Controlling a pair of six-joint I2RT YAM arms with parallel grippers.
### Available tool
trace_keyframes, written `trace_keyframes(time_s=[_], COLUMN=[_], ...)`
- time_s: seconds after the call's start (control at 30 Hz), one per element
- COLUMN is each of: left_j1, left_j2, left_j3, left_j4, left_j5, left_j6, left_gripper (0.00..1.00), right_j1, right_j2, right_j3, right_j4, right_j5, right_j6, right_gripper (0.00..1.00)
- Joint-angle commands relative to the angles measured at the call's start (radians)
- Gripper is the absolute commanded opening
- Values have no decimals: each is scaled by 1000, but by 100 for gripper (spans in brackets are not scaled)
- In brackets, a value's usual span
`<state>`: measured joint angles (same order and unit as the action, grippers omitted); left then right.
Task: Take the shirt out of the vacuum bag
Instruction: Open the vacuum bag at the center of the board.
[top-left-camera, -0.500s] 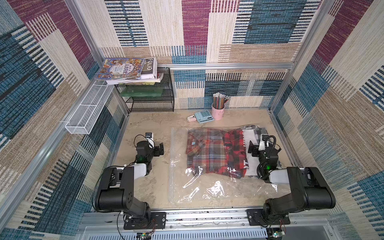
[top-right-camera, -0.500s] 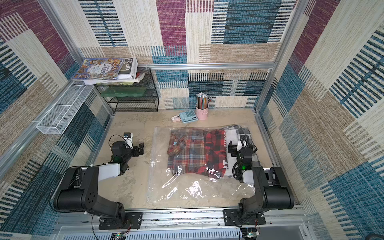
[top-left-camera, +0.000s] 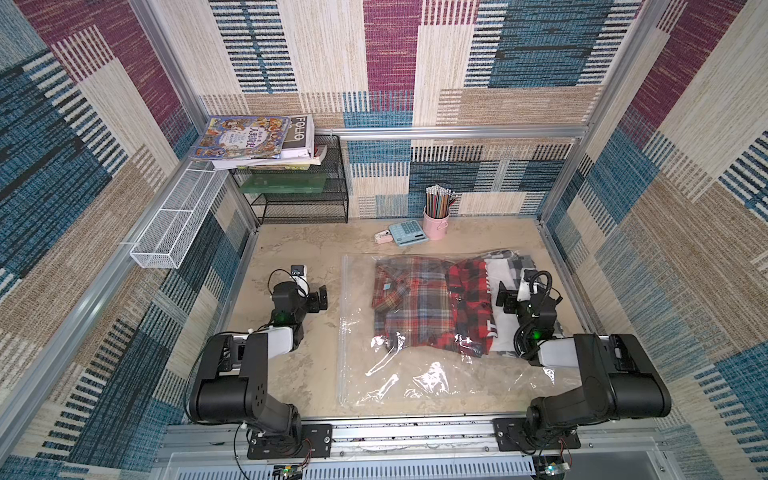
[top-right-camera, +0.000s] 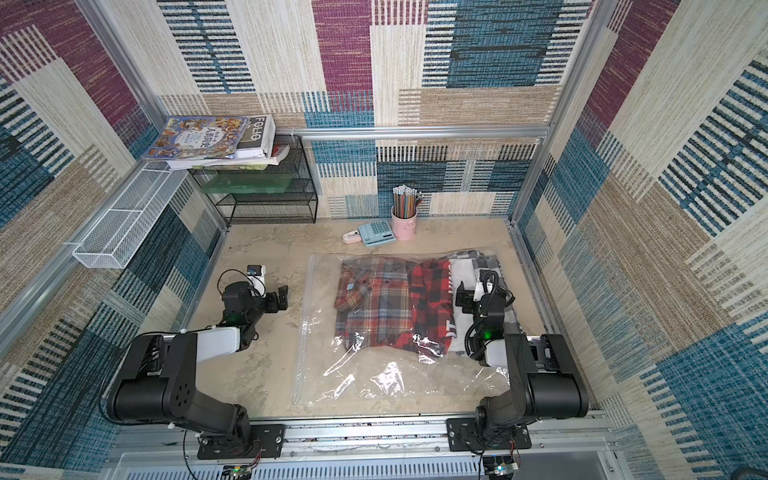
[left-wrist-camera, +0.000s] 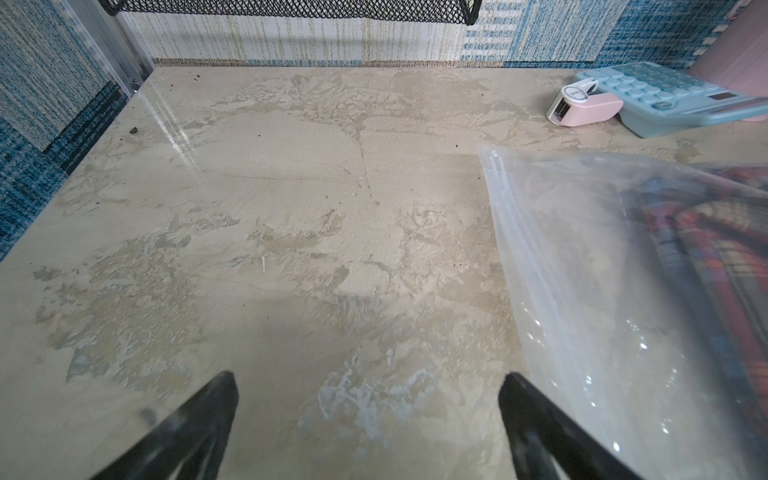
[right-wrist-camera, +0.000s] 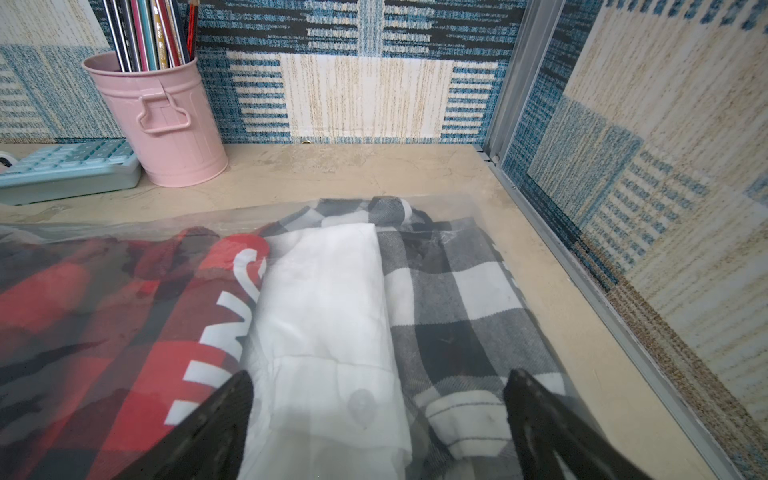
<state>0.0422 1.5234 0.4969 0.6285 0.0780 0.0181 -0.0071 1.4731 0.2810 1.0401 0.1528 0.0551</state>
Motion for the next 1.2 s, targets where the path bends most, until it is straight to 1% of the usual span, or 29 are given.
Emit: trace_keyframes(time_s=[0.0, 0.13, 0.17, 0.2, 0.23, 0.27, 0.3, 0.37, 0.47, 0.53, 0.57, 0.63, 0.73, 0.8, 0.87, 0.93, 1.07, 1.17], left_j1=[1, 2, 3, 2, 1, 1, 0, -2, -5, -6, -6, -6, -6, -6, -10, -14, -16, -18], left_j2=[-2, -6, -14, -44, -71, -85, -101, -135, -137, -116, -105, -89, -93, -114, -153, -209, -314, -350], left_j3=[0, -2, -8, 27, 105, 193, 260, 347, 509, 617, 657, 707, 696, 624, 537, 452, 365, 310], left_j4=[6, 6, 26, -61, -225, -368, -461, -554, -757, -931, -1005, -1123, -1221, -1233, -1233, -1239, -1335, -1351], left_j5=[13, 15, 37, 79, 94, 85, 76, 105, 91, 118, 158, 258, 422, 561, 633, 657, 605, 595], left_j6=[0, -1, 11, 27, 39, 32, 8, -45, -193, -296, -351, -440, -569, -668, -732, -756, -735, -743], left_gripper=[100, 100, 100, 100, 100, 98, 98, 98, 98, 97, 95, 94, 92, 91, 87, 85, 83, 78], right_j1=[0, -6, -6, 0, 5, 11, 14, 26, 75, 120, 145, 190, 288, 346, 390, 441, 549, 604], right_j2=[-1, 0, -7, -30, -58, -80, -91, -107, -138, -160, -167, -177, -183, -188, -188, -181, -156, -124], right_j3=[1, 6, 1, 16, 60, 133, 206, 305, 402, 459, 494, 554, 639, 685, 717, 742, 788, 819], right_j4=[22, 11, 19, -26, -120, -265, -392, -568, -747, -857, -920, -1026, -1182, -1270, -1340, -1394, -1465, -1484], right_j5=[2, -18, -21, -1, 12, 35, 58, 76, 97, 105, 114, 92, 74, 30, -39, -90, -124, -151], right_j6=[-9, -9, -13, -12, -14, -2, 17, 57, 103, 121, 140, 165, 190, 219, 271, 303, 354, 412], right_gripper=[96, 95, 96, 96, 96, 96, 96, 96, 96, 96, 96, 96, 96, 96, 96, 96, 96, 96])
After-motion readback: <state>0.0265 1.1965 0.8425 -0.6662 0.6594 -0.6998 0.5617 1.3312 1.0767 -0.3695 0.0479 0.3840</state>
